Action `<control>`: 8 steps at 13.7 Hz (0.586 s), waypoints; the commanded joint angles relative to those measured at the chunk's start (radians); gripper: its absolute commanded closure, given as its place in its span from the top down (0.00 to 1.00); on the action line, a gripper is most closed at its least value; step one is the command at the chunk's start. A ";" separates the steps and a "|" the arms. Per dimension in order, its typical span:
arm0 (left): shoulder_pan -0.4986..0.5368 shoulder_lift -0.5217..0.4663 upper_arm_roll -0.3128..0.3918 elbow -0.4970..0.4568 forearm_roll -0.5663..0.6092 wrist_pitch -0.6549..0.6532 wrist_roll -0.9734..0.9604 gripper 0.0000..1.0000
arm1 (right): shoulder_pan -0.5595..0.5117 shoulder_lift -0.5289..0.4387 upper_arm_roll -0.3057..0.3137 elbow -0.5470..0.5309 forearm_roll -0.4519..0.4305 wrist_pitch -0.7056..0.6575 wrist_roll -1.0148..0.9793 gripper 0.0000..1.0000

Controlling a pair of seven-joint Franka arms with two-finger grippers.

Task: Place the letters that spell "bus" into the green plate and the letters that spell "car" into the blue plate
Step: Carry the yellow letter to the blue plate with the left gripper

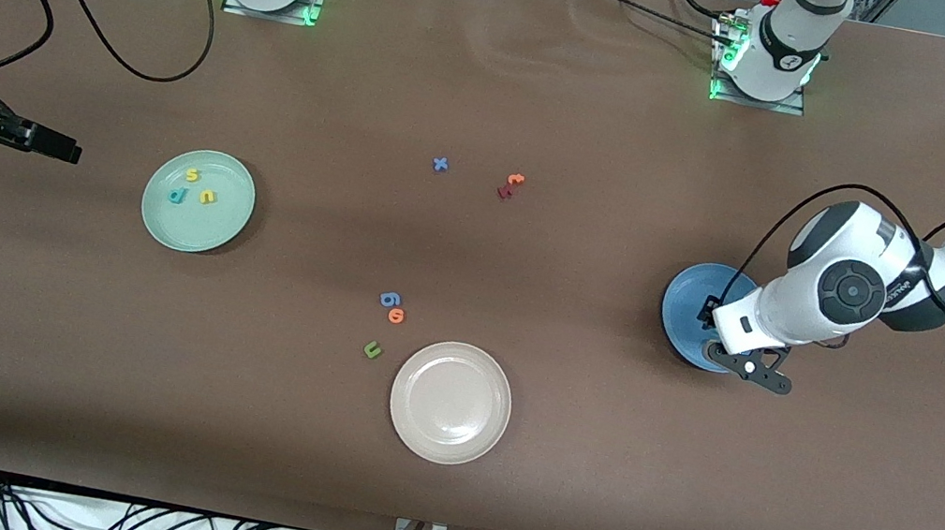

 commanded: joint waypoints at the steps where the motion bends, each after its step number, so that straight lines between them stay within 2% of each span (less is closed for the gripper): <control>1: 0.013 -0.033 -0.016 -0.008 -0.027 -0.055 -0.032 1.00 | -0.010 -0.010 0.009 0.005 -0.013 -0.003 -0.013 1.00; 4: 0.019 -0.069 -0.016 0.035 -0.022 -0.219 -0.184 1.00 | -0.010 -0.010 0.009 0.005 -0.013 -0.003 -0.013 1.00; 8: 0.068 -0.087 -0.012 0.115 -0.026 -0.322 -0.065 1.00 | -0.010 -0.010 0.009 0.005 -0.013 -0.003 -0.013 1.00</control>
